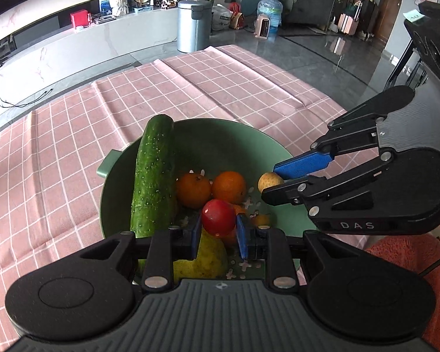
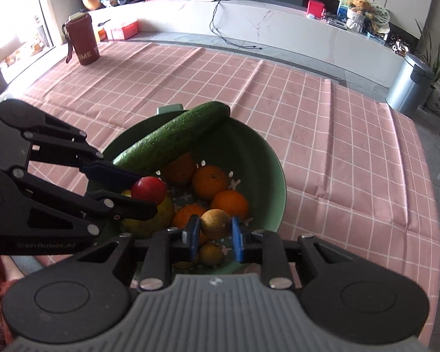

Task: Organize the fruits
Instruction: 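Lower the tomato into the colander with the left tool while the right tool drops its fruit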

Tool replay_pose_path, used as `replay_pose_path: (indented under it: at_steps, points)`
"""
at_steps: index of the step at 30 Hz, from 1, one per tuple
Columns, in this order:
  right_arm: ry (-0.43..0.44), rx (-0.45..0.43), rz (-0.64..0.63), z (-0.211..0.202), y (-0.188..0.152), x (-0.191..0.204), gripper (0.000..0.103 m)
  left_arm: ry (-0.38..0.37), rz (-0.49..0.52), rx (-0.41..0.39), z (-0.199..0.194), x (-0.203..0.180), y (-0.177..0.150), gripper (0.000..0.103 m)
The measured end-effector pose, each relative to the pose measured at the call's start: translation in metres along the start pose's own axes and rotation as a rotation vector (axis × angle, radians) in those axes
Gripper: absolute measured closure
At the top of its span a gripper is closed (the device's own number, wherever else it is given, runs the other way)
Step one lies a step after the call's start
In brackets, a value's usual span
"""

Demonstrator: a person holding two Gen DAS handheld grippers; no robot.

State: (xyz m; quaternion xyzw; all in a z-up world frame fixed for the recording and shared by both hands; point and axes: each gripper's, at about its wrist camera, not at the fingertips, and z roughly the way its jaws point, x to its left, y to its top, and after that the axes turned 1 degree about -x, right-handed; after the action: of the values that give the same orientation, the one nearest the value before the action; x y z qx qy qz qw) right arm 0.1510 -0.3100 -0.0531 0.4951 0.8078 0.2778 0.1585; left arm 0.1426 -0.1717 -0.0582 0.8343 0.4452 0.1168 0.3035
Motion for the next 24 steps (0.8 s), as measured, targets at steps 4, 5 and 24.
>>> replay_pose_path:
  at_steps: [4, 5, 24]
  points:
    - [0.011, 0.061, -0.069, 0.016, 0.004, -0.003, 0.084, -0.001, 0.019, 0.031, 0.010, 0.003, 0.003, 0.075]
    - [0.014, 0.073, -0.087, 0.019, 0.004, -0.003, 0.084, -0.002, 0.028, 0.043, 0.013, 0.003, 0.004, 0.075]
    - [0.039, 0.161, -0.253, 0.050, 0.009, -0.001, 0.084, 0.023, 0.101, 0.102, 0.038, -0.002, 0.015, 0.074]
